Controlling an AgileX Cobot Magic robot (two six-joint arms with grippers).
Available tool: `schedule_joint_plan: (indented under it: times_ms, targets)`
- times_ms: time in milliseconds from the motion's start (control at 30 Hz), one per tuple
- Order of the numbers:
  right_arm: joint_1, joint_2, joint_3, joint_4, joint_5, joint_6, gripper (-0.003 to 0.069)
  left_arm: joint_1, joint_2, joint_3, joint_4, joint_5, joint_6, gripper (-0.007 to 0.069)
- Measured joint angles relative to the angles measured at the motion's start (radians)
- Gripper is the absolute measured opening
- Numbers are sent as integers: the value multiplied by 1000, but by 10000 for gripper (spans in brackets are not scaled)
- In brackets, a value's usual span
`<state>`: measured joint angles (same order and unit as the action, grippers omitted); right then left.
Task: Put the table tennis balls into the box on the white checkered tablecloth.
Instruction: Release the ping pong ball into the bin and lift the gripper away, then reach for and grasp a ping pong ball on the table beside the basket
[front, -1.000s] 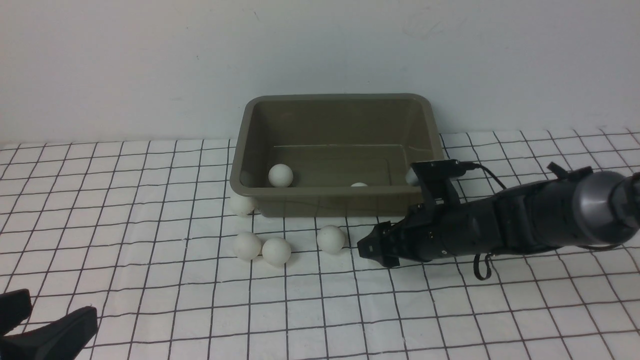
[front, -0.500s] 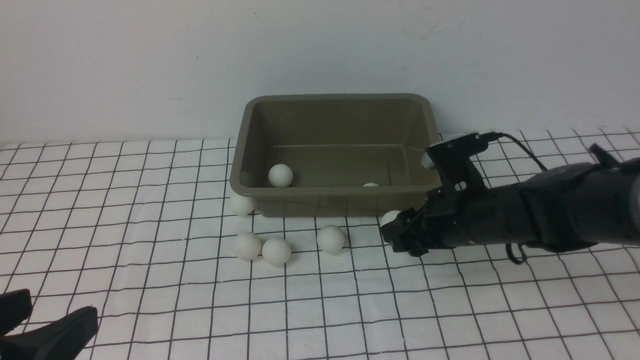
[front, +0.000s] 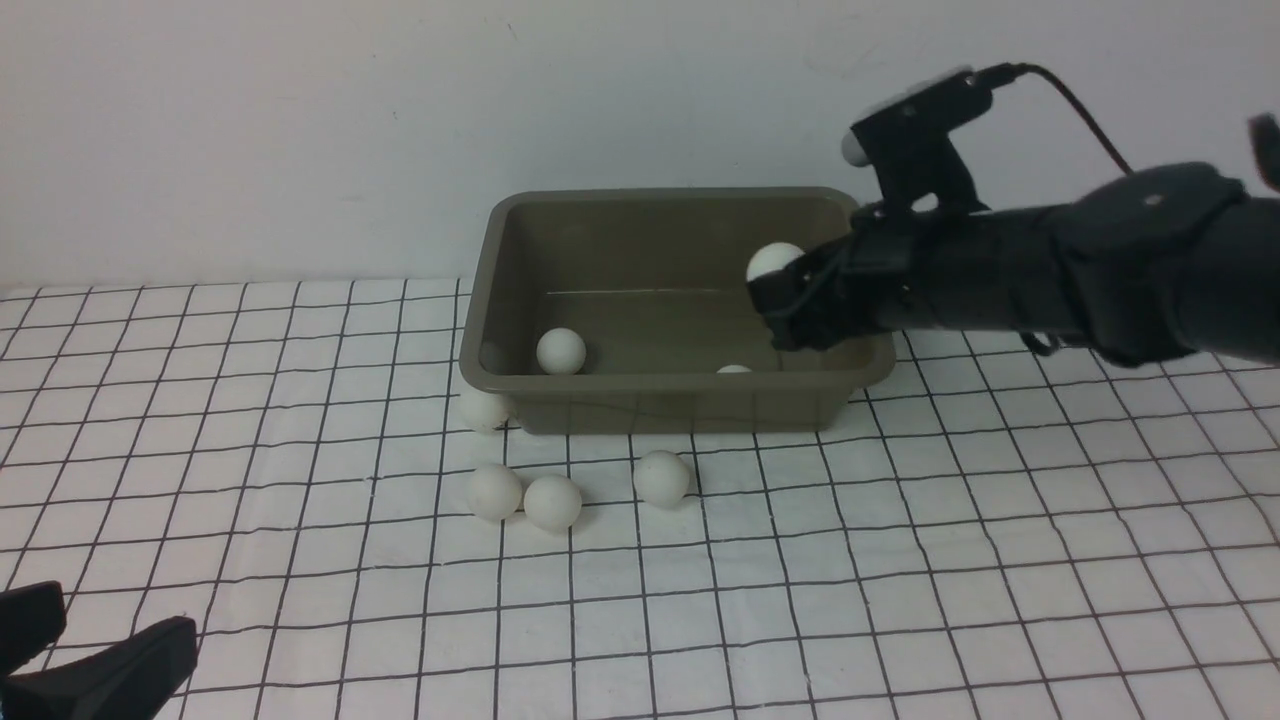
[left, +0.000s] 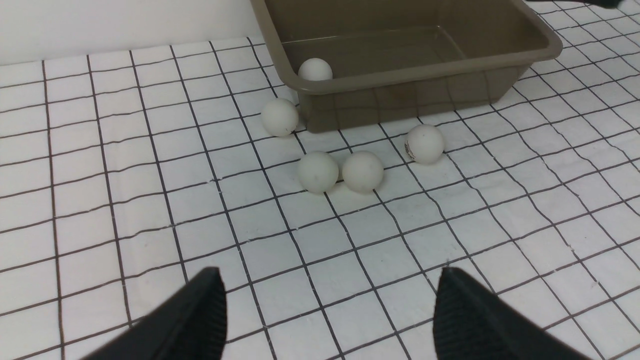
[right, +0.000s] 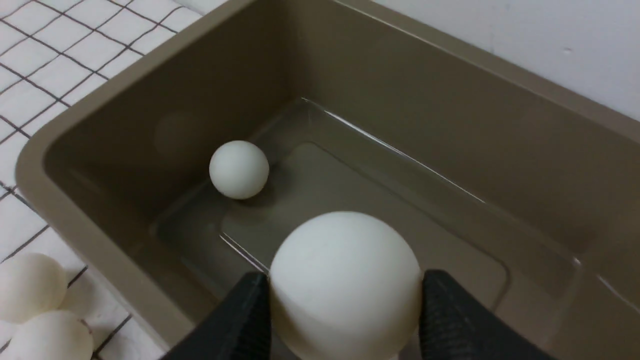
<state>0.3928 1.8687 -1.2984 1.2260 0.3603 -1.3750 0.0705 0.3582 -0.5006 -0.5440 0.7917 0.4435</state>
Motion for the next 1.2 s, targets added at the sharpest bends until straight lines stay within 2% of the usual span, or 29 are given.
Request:
schedule_joint_plan:
  times_ms: [167,400,533,700,833,933,1000,1100,1200]
  targets:
    - [0,199,-142,-14,70,-25,358,0,0,0,0,0,2,499]
    - [-53,156,-141,-32,55,-11,584,0,0,0,0,0,2,499]
    - [-105,50,-141,-133,147,54,577,0,0,0,0,1,2,499]
    - [-186,-156,-141,-400,351,231,523,0,0,0,-21,1,1,499]
    - [-230,-330,-141,-602,537,469,514,0,6,0,-61,26,11,499]
    - [-234,-467,-141,-816,628,709,514,0,17,0,-67,43,46,499]
    - [-234,-522,-141,-933,669,815,514,0,23,0,-71,44,66,499]
    - [-239,-626,-141,-1146,823,980,514,0,31,0,-93,43,106,499]
    - [-239,-699,-140,-1209,897,1060,514,0,81,0,-221,45,200,499]
